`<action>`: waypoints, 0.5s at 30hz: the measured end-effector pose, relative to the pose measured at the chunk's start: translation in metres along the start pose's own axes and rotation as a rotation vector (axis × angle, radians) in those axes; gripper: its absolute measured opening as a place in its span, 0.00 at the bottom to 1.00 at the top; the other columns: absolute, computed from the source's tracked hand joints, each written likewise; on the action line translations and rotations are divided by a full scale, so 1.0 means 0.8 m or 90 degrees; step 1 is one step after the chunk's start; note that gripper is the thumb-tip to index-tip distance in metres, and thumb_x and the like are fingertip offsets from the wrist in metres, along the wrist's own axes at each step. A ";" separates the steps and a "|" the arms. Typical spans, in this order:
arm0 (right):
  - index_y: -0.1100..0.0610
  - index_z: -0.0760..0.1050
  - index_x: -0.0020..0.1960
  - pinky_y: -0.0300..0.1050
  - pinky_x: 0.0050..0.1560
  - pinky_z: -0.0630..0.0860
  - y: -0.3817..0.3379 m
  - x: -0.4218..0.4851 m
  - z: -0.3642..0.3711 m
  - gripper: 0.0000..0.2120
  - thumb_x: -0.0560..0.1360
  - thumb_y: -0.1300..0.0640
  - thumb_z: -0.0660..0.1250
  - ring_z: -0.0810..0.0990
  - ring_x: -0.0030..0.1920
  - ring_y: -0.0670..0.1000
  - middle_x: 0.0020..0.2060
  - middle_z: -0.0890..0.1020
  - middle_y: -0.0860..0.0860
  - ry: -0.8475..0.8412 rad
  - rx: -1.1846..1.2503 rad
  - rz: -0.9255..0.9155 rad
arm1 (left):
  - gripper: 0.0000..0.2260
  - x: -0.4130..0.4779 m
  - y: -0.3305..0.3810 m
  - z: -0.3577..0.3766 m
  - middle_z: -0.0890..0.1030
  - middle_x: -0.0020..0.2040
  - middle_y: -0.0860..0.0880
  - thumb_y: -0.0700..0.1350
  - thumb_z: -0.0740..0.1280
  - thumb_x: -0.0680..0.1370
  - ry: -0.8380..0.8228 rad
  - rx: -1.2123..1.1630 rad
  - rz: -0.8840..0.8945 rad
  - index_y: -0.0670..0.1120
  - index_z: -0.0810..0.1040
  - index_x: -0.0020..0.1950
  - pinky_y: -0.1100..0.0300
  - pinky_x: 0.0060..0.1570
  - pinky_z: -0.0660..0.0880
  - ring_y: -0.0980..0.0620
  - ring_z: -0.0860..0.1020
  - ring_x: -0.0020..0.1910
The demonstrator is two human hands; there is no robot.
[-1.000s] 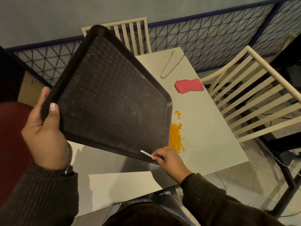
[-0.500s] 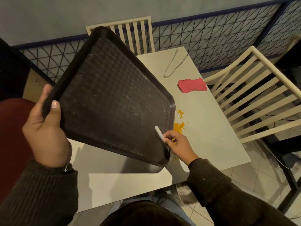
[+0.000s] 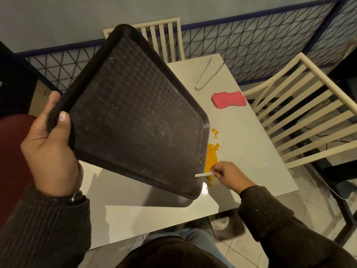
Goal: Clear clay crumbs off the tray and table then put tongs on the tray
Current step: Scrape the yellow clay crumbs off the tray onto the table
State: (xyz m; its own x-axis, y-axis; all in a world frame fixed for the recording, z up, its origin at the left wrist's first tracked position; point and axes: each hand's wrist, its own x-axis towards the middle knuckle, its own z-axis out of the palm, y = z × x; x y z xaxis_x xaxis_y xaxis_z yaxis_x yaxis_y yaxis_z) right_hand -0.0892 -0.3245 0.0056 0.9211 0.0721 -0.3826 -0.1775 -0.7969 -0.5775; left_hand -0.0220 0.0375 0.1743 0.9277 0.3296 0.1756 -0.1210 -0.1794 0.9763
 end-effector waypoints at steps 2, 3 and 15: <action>0.57 0.81 0.47 0.41 0.41 0.68 0.001 0.008 -0.007 0.07 0.76 0.63 0.65 0.73 0.40 0.51 0.37 0.75 0.50 0.009 -0.028 0.006 | 0.25 -0.003 0.004 0.000 0.77 0.68 0.53 0.66 0.65 0.73 -0.002 -0.003 0.001 0.61 0.73 0.68 0.40 0.64 0.72 0.51 0.76 0.67; 0.58 0.81 0.48 0.41 0.43 0.68 -0.001 0.013 -0.010 0.07 0.75 0.65 0.64 0.74 0.41 0.52 0.39 0.75 0.51 0.019 -0.041 0.011 | 0.24 -0.006 0.007 0.001 0.77 0.68 0.53 0.66 0.65 0.73 -0.003 -0.002 0.003 0.61 0.74 0.67 0.39 0.64 0.72 0.50 0.76 0.67; 0.60 0.77 0.41 0.46 0.42 0.72 -0.019 0.009 -0.003 0.05 0.75 0.62 0.64 0.76 0.38 0.55 0.37 0.79 0.54 0.131 0.065 0.087 | 0.30 -0.026 0.012 0.015 0.75 0.70 0.52 0.64 0.68 0.71 0.002 -0.079 0.026 0.54 0.73 0.71 0.47 0.67 0.71 0.51 0.74 0.70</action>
State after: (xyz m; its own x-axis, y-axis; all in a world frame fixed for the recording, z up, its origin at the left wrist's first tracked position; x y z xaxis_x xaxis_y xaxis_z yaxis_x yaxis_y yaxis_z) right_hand -0.0790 -0.3133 0.0137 0.9352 -0.1646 -0.3135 -0.3302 -0.7250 -0.6044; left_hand -0.0383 0.0174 0.1783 0.9198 0.3277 0.2160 -0.2018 -0.0771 0.9764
